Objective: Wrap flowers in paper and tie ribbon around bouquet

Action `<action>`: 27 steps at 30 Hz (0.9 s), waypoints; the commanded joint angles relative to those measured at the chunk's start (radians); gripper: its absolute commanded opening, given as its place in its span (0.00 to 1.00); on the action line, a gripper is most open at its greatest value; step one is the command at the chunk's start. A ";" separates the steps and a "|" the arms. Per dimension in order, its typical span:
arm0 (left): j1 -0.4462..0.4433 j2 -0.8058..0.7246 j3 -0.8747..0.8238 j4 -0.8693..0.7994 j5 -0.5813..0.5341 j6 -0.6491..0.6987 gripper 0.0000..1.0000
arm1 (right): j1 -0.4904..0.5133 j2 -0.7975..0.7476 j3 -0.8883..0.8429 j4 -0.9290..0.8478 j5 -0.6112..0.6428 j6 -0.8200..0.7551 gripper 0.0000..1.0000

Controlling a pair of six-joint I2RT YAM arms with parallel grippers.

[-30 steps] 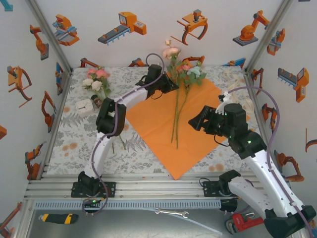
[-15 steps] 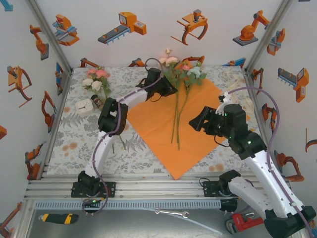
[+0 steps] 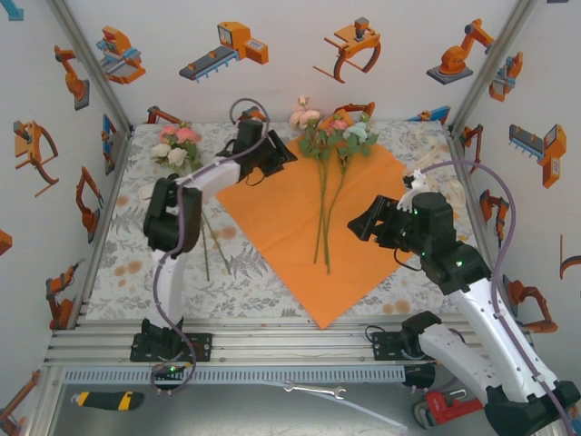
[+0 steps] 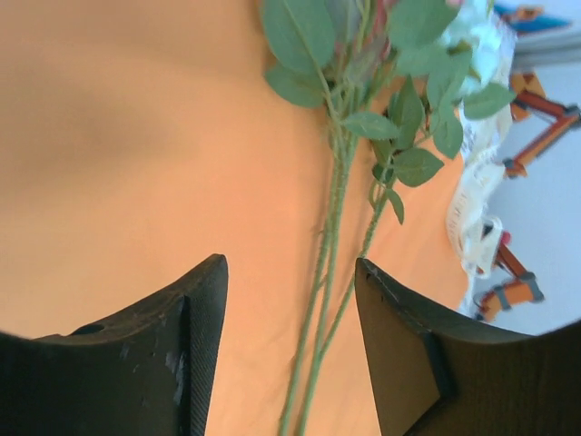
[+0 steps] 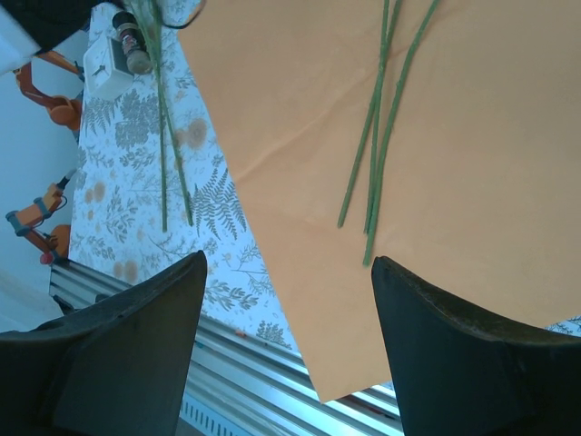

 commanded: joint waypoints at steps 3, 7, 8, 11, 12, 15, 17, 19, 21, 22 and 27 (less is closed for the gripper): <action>0.117 -0.246 -0.076 -0.233 -0.360 0.338 0.57 | 0.003 0.008 -0.013 0.031 -0.009 0.009 0.68; 0.194 -0.268 -0.061 -0.416 -0.498 0.497 0.57 | 0.003 0.030 -0.018 0.055 -0.020 0.012 0.67; 0.212 -0.262 -0.054 -0.447 -0.515 0.513 0.56 | 0.004 0.033 -0.019 0.059 -0.021 0.012 0.68; 0.260 -0.224 -0.028 -0.522 -0.528 0.525 0.56 | 0.004 0.045 -0.019 0.069 -0.023 0.015 0.68; 0.274 -0.209 -0.022 -0.536 -0.527 0.522 0.55 | 0.003 0.048 -0.017 0.069 -0.024 0.015 0.67; 0.301 -0.163 -0.008 -0.555 -0.523 0.504 0.53 | 0.003 0.051 -0.012 0.063 -0.025 0.014 0.67; 0.310 -0.133 0.001 -0.552 -0.516 0.501 0.51 | 0.004 0.044 -0.011 0.053 -0.019 0.011 0.67; 0.316 -0.098 0.019 -0.552 -0.504 0.501 0.50 | 0.004 0.037 -0.010 0.044 -0.011 0.009 0.67; 0.320 -0.070 0.036 -0.541 -0.477 0.515 0.48 | 0.003 0.030 -0.010 0.038 -0.005 0.007 0.67; 0.321 -0.054 0.048 -0.535 -0.463 0.525 0.47 | 0.003 0.028 -0.010 0.037 -0.003 0.008 0.67; 0.324 0.012 0.117 -0.533 -0.423 0.558 0.33 | 0.004 0.033 -0.008 0.035 0.002 0.008 0.67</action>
